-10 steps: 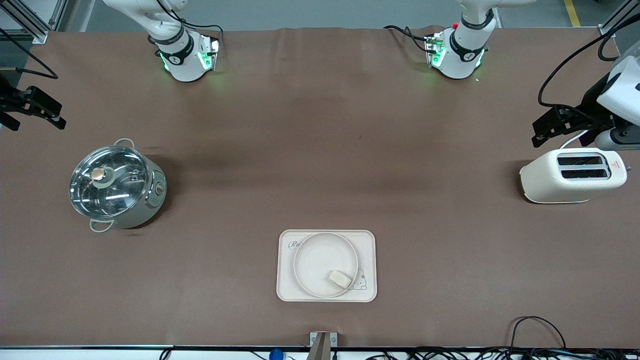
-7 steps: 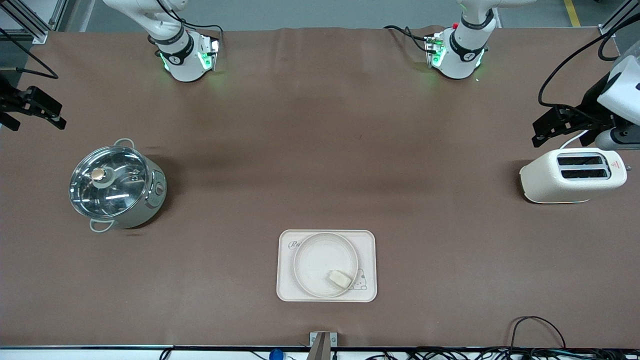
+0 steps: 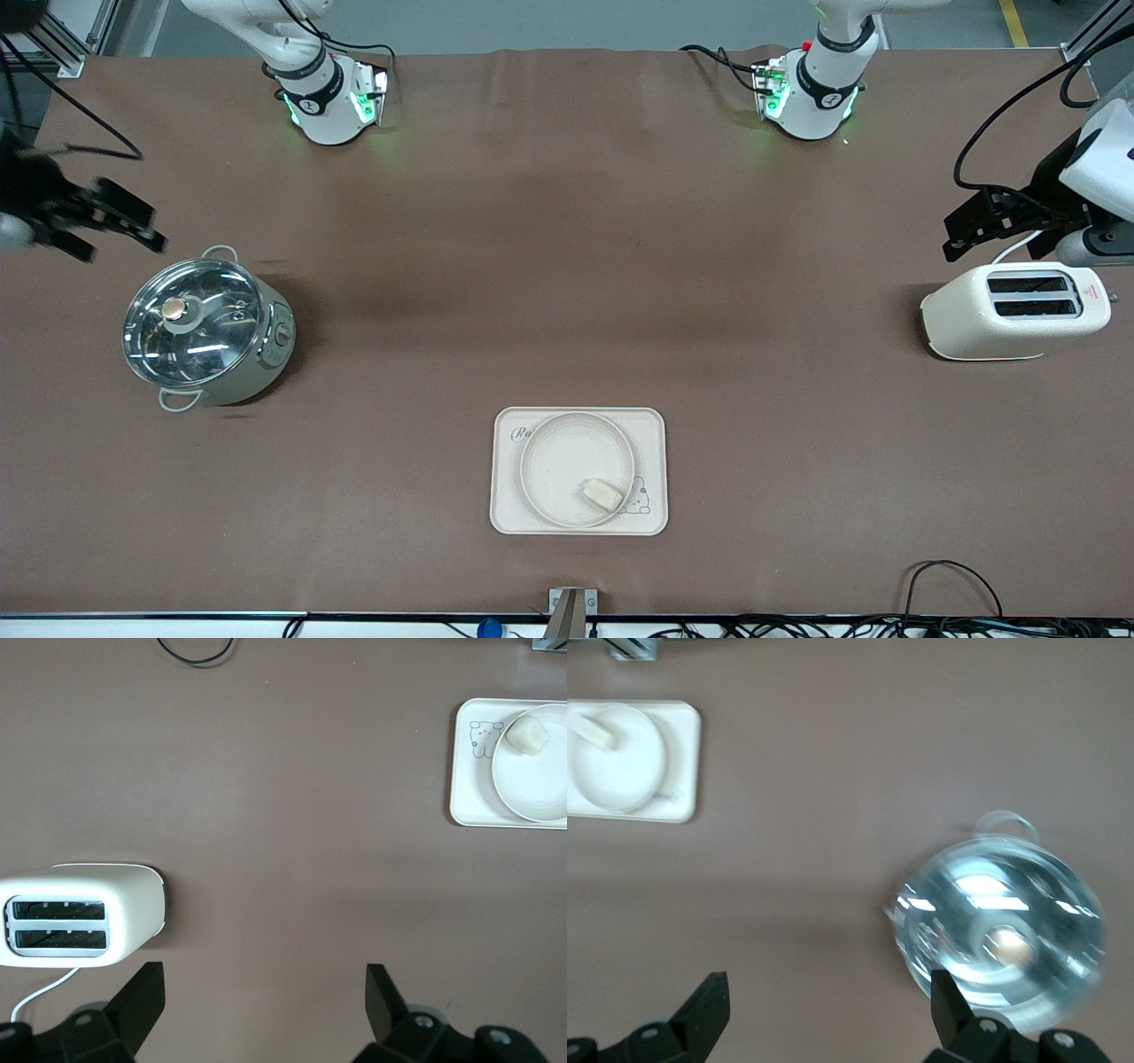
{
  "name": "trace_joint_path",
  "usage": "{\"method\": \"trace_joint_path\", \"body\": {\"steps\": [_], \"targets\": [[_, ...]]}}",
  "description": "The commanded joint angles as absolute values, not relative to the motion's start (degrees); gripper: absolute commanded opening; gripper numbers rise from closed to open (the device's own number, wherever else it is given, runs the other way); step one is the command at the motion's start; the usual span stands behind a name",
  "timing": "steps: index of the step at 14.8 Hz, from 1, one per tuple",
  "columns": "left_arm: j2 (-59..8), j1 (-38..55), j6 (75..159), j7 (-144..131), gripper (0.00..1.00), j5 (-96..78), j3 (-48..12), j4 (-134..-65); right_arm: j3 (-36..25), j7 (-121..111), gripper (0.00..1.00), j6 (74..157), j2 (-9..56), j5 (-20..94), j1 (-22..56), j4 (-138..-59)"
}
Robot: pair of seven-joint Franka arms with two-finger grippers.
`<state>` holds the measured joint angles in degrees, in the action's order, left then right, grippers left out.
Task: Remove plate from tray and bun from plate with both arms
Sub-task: 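Reach the right gripper to the white plate on the tray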
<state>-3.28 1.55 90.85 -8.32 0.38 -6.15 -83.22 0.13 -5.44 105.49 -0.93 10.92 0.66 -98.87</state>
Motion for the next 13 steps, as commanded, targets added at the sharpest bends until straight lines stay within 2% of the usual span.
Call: {"method": "trace_joint_path", "body": {"steps": [1,7,13], "targets": [[-3.87,1.50,90.18,-8.97,1.00,0.79,-6.24,-81.74,0.26,0.49,1.00,116.41,11.12,14.31,5.69,-95.90],[-3.87,1.49,90.18,-8.09,1.00,0.88,-6.06,-81.74,0.18,14.84,1.00,135.41,35.21,23.02,17.56,-83.61],[-3.78,1.58,90.18,-8.17,1.00,0.79,-6.06,-81.83,0.61,22.57,1.00,146.76,56.75,23.29,25.13,-66.03]]}}
